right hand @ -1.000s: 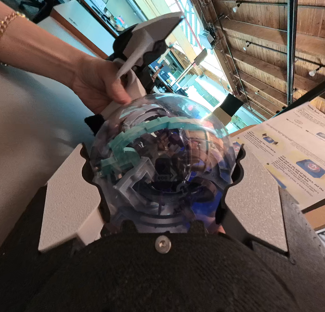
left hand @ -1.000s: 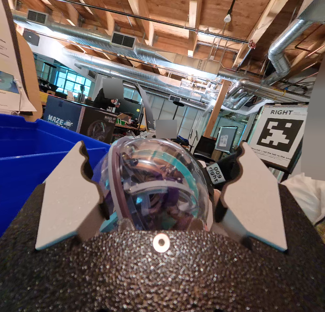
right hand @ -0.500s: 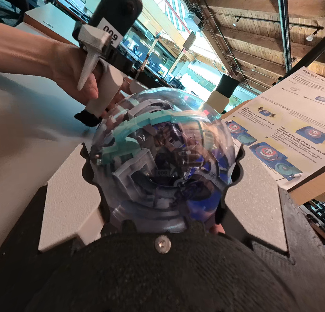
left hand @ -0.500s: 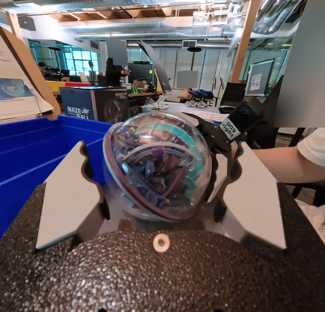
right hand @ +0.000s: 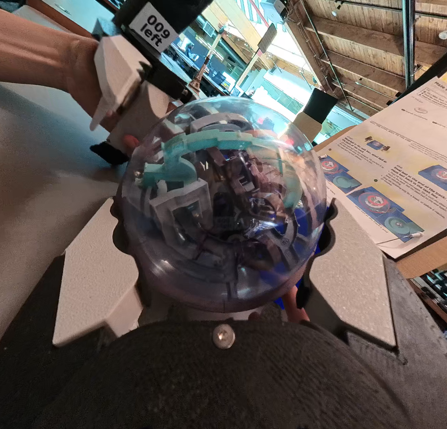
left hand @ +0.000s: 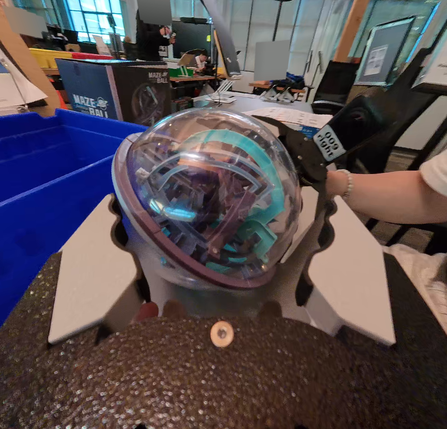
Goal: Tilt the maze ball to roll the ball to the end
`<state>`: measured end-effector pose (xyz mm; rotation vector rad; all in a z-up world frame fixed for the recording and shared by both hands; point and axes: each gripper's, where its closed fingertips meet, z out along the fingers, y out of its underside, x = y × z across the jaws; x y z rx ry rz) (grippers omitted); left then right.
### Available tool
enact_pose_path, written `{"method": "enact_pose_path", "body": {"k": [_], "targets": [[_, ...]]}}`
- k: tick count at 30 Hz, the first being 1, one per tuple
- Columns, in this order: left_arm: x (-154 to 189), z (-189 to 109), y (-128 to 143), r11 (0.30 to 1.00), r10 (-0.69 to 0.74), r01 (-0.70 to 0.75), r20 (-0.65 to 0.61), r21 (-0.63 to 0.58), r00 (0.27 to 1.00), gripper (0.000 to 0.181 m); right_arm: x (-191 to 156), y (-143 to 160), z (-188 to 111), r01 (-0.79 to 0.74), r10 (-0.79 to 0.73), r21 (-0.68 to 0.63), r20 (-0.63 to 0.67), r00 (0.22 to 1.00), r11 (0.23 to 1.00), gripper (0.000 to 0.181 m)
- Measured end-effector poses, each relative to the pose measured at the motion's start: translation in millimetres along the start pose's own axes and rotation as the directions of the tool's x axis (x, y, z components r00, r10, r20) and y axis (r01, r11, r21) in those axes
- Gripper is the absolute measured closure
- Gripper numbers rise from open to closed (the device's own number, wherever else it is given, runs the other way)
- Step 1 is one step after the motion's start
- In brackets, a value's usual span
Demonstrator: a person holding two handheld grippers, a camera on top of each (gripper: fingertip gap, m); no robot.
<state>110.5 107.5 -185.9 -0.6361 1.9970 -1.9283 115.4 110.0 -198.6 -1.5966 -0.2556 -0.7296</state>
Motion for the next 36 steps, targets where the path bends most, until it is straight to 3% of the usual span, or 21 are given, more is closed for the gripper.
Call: {"method": "enact_pose_path", "body": {"k": [7, 12, 17, 22, 26, 31, 36], "targets": [[-6, -3, -8, 0.992, -0.109, 0.109, -0.01, 0.064, 0.994, 0.027, -4, -6, 3, 0.004, -0.004, 0.016, 0.005, 1.0, 1.0, 0.025], [-28, -3, -22, 0.937, -0.308, 0.299, 0.025, 0.178, 0.951, 0.056, -3, -7, 1, -0.011, 0.011, 0.005, 0.037, 0.999, 1.0, 0.029], [-32, -6, -23, 0.908, -0.393, 0.387, 0.011, 0.162, 0.919, 0.065, -1, -11, -4, -0.087, 0.091, -0.043, 0.13, 0.987, 0.995, 0.037], [-32, -8, -25, 0.915, -0.39, 0.383, 0.041, 0.127, 0.92, 0.071, 10, -33, -3, -0.035, 0.046, -0.06, 0.199, 0.979, 0.998, 0.043], [-33, -8, -24, 0.912, -0.402, 0.393, 0.067, 0.121, 0.913, 0.071, -1, -30, 7, -0.009, 0.039, -0.096, 0.312, 0.949, 0.995, 0.047], [-46, -19, -17, 0.827, -0.556, 0.543, 0.074, 0.146, 0.828, 0.077, 8, -26, 13, -0.105, 0.129, -0.109, 0.251, 0.959, 0.988, 0.046], [-38, -32, -11, 0.834, -0.551, 0.549, 0.043, 0.06, 0.833, 0.081, 18, -6, 7, -0.13, 0.154, -0.175, 0.129, 0.98, 0.976, 0.041]]}}
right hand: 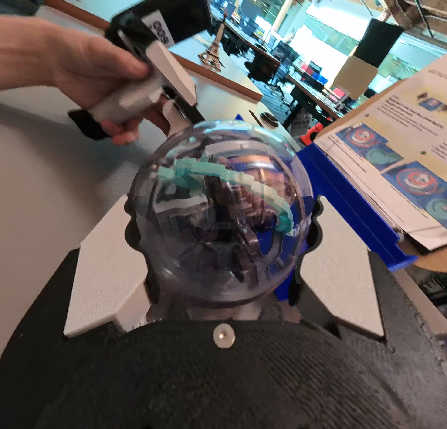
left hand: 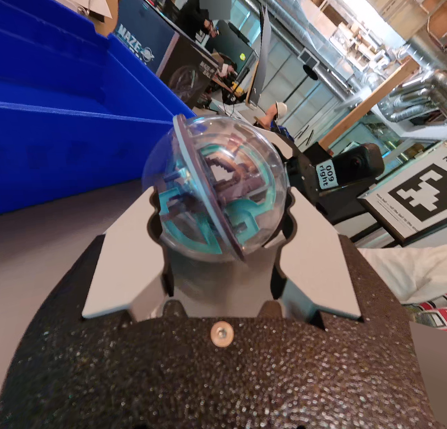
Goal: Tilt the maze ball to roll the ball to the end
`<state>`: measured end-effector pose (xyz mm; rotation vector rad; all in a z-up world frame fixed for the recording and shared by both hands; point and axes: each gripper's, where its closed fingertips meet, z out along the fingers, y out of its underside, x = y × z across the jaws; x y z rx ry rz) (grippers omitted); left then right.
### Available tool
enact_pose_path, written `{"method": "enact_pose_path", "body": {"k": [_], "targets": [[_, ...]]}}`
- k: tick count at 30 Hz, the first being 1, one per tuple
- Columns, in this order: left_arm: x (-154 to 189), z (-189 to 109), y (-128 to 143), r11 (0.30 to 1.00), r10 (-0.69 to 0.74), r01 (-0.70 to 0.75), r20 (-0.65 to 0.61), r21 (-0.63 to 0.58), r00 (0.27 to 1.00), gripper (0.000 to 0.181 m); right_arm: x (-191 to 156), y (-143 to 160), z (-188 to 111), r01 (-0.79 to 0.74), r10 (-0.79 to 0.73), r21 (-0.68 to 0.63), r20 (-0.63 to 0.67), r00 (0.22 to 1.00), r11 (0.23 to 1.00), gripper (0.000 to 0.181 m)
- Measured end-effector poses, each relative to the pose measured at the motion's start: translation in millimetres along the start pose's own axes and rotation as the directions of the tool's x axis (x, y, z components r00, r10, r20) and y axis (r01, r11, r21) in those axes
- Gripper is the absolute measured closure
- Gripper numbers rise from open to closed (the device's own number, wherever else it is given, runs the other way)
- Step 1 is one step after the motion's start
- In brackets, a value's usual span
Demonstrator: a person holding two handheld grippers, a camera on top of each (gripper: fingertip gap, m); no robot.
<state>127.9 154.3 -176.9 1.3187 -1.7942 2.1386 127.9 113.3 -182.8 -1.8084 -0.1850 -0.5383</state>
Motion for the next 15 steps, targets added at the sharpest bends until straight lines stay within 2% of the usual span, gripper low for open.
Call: {"method": "enact_pose_path", "body": {"k": [7, 11, 15], "targets": [[9, 3, -4, 0.997, 0.063, -0.059, -0.071, 0.047, 0.996, 0.091, -3, 16, -14, -0.037, 0.03, -0.068, -0.108, 0.994, 0.997, 0.04], [1, 12, -8, 0.991, 0.112, -0.112, 0.004, 0.079, 0.994, 0.089, -6, 7, -15, -0.041, 0.036, -0.043, -0.114, 0.993, 0.998, 0.047], [-1, 16, -15, 0.99, 0.094, -0.096, 0.029, 0.107, 0.995, 0.089, -6, 11, -13, 0.031, -0.04, -0.113, -0.079, 0.996, 0.993, 0.047]]}}
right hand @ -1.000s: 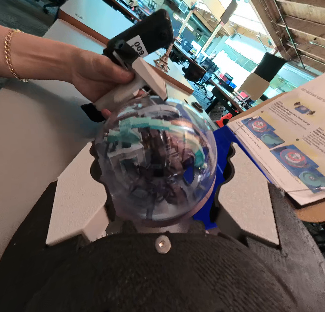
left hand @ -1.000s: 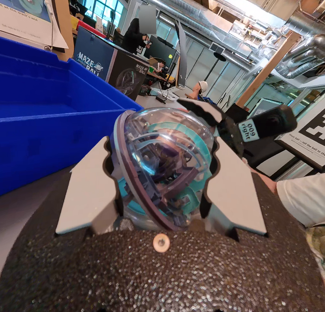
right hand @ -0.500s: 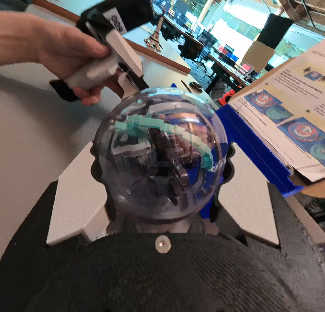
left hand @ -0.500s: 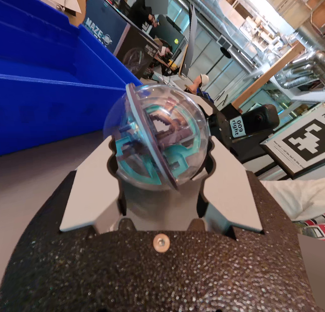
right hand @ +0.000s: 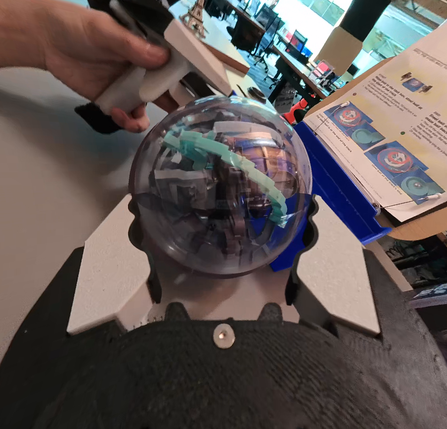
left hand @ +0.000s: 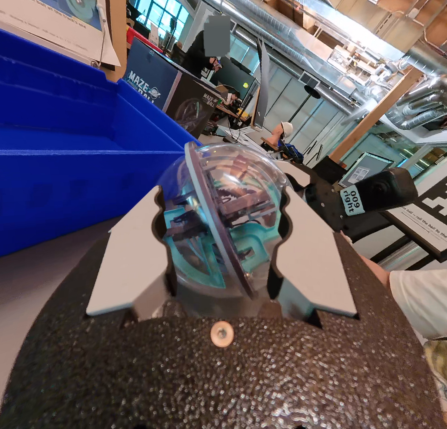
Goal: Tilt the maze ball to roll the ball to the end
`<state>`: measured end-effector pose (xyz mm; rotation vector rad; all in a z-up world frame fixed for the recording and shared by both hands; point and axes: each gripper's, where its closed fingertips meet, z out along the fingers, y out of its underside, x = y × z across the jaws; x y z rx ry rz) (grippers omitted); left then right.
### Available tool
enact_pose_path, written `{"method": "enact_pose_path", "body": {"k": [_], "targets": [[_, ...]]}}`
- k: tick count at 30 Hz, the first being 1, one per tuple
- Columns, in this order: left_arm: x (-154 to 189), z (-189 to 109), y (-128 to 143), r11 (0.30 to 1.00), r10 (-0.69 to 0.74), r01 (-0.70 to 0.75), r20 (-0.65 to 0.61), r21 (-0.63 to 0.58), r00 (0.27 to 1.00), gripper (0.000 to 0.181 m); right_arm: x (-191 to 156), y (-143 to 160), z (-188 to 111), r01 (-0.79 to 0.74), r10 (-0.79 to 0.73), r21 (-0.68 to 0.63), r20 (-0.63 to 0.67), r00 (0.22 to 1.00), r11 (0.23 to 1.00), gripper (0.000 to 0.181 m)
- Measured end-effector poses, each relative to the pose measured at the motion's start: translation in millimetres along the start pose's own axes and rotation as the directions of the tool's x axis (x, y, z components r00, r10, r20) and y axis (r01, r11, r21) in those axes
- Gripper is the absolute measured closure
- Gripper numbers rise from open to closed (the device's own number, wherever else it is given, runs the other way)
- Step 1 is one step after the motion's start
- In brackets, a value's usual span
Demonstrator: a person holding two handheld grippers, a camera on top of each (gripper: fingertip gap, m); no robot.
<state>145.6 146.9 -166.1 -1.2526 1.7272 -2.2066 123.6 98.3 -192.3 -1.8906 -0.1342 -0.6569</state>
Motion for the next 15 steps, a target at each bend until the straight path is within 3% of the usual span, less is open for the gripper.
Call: {"method": "enact_pose_path", "body": {"k": [6, 10, 15], "targets": [[-4, 0, -7, 0.999, -0.023, 0.023, 0.004, -0.033, 1.0, 0.11, 8, -12, 3, -0.002, 0.001, 0.004, 0.163, 0.987, 1.0, 0.049], [-5, 5, -9, 0.998, -0.033, 0.033, 0.015, -0.057, 0.999, 0.109, 11, -6, 16, -0.112, 0.118, -0.036, 0.28, 0.953, 0.993, 0.035], [-8, 5, -9, 0.995, -0.07, 0.074, 0.054, -0.071, 0.996, 0.109, 13, -6, 18, -0.178, 0.186, -0.058, 0.201, 0.962, 0.982, 0.034]]}}
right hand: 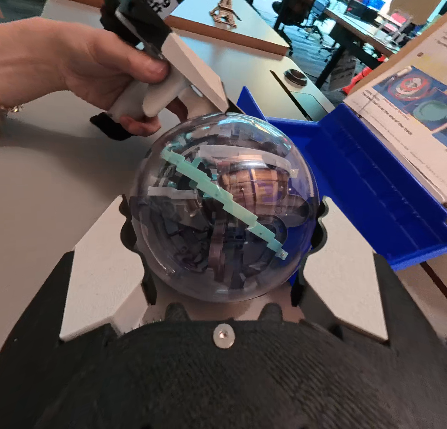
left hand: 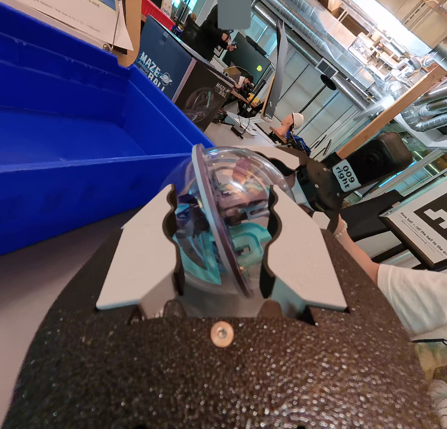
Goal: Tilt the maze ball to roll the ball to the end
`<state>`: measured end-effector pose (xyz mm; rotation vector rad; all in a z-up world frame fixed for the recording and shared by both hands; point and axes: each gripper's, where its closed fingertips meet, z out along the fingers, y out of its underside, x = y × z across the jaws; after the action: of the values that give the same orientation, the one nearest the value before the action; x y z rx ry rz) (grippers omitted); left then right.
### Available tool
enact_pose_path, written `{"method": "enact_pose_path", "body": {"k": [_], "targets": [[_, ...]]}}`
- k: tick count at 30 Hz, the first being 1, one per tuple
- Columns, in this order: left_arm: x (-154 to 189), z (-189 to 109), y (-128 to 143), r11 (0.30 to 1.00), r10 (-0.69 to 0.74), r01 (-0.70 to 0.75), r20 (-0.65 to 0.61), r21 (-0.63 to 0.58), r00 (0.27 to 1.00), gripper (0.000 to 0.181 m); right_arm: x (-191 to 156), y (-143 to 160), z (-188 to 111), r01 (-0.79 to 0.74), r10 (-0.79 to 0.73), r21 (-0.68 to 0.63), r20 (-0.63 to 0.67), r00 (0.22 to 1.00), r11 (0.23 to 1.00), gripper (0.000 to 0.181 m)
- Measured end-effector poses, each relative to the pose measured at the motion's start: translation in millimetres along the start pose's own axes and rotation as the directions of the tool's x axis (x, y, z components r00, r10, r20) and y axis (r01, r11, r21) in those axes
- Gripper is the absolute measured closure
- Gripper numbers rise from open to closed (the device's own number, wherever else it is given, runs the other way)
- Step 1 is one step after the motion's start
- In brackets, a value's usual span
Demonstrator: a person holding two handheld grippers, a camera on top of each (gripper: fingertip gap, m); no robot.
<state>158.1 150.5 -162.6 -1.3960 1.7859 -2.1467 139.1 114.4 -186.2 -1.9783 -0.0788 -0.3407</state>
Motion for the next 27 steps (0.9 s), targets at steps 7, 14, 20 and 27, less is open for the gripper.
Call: {"method": "enact_pose_path", "body": {"k": [7, 14, 20, 27], "targets": [[7, -9, 4, 0.997, -0.018, 0.022, -0.049, 0.073, 0.999, 0.109, -3, 3, -5, -0.204, 0.208, 0.057, -0.079, 0.975, 0.977, 0.035], [30, -27, 12, 0.99, 0.094, -0.079, -0.118, 0.119, 0.989, 0.108, -19, 0, -8, -0.064, 0.079, 0.091, -0.171, 0.982, 0.994, 0.035], [41, -40, 18, 0.987, 0.107, -0.086, -0.155, 0.132, 0.982, 0.117, -31, -3, -10, 0.045, -0.021, 0.095, -0.245, 0.969, 0.994, 0.035], [49, -44, 28, 0.981, 0.182, -0.169, -0.146, 0.099, 0.972, 0.123, -44, 0, -17, 0.141, -0.11, 0.07, -0.336, 0.935, 0.987, 0.035]]}}
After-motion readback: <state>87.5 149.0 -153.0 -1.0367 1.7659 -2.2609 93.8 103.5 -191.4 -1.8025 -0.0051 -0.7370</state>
